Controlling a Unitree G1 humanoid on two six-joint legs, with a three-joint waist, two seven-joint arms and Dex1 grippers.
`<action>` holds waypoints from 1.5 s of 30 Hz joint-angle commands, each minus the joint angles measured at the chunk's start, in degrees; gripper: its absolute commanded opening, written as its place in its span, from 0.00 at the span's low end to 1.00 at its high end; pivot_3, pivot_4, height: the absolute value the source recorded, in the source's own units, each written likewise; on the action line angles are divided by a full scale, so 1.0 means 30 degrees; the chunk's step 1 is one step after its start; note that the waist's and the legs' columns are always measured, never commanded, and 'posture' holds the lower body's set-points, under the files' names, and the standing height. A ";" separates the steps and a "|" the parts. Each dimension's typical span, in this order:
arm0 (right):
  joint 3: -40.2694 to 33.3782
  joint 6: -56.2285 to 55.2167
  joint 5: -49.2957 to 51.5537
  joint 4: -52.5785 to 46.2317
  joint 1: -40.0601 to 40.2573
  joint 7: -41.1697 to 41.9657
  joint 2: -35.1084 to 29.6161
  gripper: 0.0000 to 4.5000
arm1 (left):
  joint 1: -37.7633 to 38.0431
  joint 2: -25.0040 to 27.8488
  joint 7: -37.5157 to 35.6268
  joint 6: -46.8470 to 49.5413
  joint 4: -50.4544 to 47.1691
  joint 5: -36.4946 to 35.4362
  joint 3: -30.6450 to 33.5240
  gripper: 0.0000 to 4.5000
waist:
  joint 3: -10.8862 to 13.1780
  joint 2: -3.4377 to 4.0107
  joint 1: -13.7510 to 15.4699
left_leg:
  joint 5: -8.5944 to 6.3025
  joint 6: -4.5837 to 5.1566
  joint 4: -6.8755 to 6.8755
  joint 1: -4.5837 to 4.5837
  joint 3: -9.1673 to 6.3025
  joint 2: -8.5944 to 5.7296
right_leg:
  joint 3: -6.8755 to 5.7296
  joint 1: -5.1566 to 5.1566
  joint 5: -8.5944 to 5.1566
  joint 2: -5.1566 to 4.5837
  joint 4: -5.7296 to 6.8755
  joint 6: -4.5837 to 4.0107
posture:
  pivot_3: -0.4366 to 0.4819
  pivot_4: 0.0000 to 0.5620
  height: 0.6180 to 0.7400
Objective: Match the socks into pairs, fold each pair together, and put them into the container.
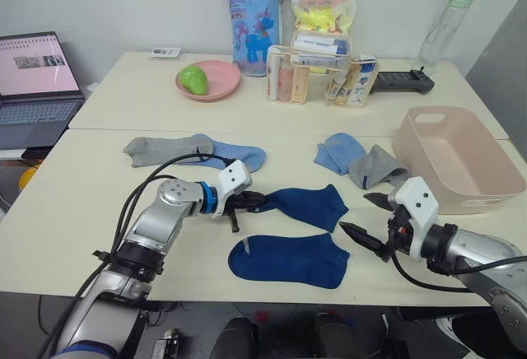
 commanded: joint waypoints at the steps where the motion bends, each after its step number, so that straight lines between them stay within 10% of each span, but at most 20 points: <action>1: 0.0135 -0.0649 -0.0295 -0.0161 -0.0147 0.0499 -0.0408 1.00 | 0.0092 0.0406 -0.0019 0.0267 -0.0758 -0.0025 0.0564 0.23 | 0.0000 0.0001 -0.0079 | 0.0000 0.0000 -0.0001 -0.0001 -0.0002 0.0000 | -0.0001 0.0000 0.0000 0.0001 0.0000 0.0000 | 0.48 0.27 0.69; 12: 0.0445 -0.1656 -0.1241 0.0022 0.0482 0.1049 -0.0697 1.00 | 0.1680 0.3699 -0.3614 -0.4582 -0.1816 -0.0843 0.2191 0.99 | 0.0003 0.0008 -0.0188 | 0.0001 -0.0003 -0.0011 0.0002 -0.0027 0.0020 | 0.0007 -0.0007 0.0000 0.0004 0.0008 -0.0001 | 0.48 0.27 0.69; 26: 0.1147 -0.2510 -0.2239 0.0600 0.0330 0.1333 -0.0591 1.00 | 0.1157 0.2046 -0.1656 -1.8056 0.3712 0.4579 0.0347 0.99 | 0.0001 0.0007 -0.0106 | 0.0000 -0.0001 -0.0007 0.0000 -0.0022 0.0003 | -0.0006 0.0004 0.0001 -0.0005 -0.0003 -0.0002 | 0.48 0.27 0.69; 41: 0.5909 -1.2189 -1.0497 0.5548 -0.1783 0.3437 -0.3109 1.00 | -0.0422 0.1024 -0.1677 -1.9649 0.5915 0.4140 -0.0772 0.00 | 0.0000 0.0004 -0.0225 | 0.0000 0.0001 -0.0005 0.0016 0.0026 -0.0003 | -0.0030 -0.0017 0.0001 0.0007 0.0027 0.0002 | 0.48 0.27 0.69; 45: 0.6748 -1.5055 -1.2005 0.7273 -0.2459 0.4040 -0.2909 1.00 | -0.0356 0.1000 -0.2044 -1.8543 0.5412 0.3514 -0.0663 0.00 | 0.0001 0.0003 -0.0235 | 0.0001 -0.0002 -0.0001 0.0015 0.0034 -0.0001 | -0.0030 -0.0018 0.0000 0.0010 0.0032 0.0002 | 0.48 0.27 0.69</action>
